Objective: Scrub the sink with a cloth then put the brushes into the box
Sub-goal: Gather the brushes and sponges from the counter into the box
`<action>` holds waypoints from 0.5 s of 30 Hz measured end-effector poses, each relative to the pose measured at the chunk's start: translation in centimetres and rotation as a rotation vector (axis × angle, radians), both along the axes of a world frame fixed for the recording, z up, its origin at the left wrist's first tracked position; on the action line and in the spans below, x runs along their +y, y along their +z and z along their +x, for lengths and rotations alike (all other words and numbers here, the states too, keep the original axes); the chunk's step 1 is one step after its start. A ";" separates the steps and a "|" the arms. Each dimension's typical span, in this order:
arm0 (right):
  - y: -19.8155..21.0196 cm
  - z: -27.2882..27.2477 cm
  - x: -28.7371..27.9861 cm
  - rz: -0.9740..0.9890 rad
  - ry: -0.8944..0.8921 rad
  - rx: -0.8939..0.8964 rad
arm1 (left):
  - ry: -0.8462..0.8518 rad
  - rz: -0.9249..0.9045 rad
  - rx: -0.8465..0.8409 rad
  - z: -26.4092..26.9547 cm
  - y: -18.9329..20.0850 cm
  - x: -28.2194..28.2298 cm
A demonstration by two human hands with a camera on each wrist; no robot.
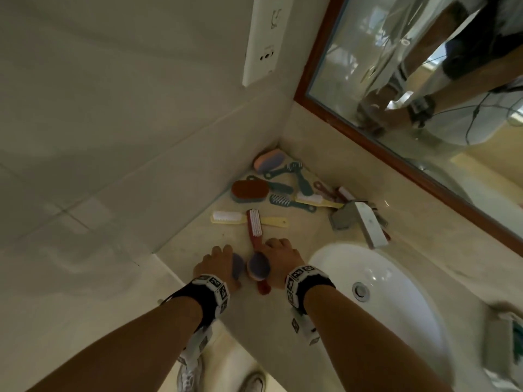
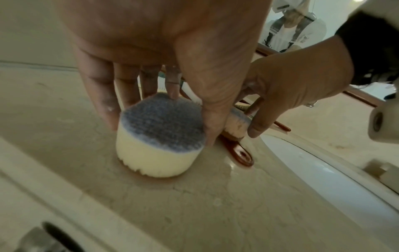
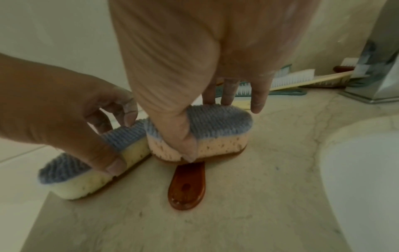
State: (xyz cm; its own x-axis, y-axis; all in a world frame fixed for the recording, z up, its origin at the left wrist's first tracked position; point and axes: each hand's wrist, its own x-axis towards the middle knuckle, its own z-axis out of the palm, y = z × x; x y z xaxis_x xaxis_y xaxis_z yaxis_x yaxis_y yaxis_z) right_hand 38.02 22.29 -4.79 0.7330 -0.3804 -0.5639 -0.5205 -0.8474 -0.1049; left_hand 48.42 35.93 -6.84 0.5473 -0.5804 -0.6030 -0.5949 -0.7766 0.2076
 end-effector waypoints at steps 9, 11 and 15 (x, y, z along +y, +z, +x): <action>9.9 -1.0 -3.2 -0.025 -0.111 -0.174 | -0.030 -0.365 -0.018 3.5 8.8 -3.0; 13.8 -1.5 -4.3 -0.079 -0.165 -0.251 | -0.055 -0.468 -0.039 4.1 12.4 -4.5; 21.4 -3.8 -6.3 -0.196 -0.282 -0.418 | -0.150 -0.676 -0.118 3.9 19.9 -7.6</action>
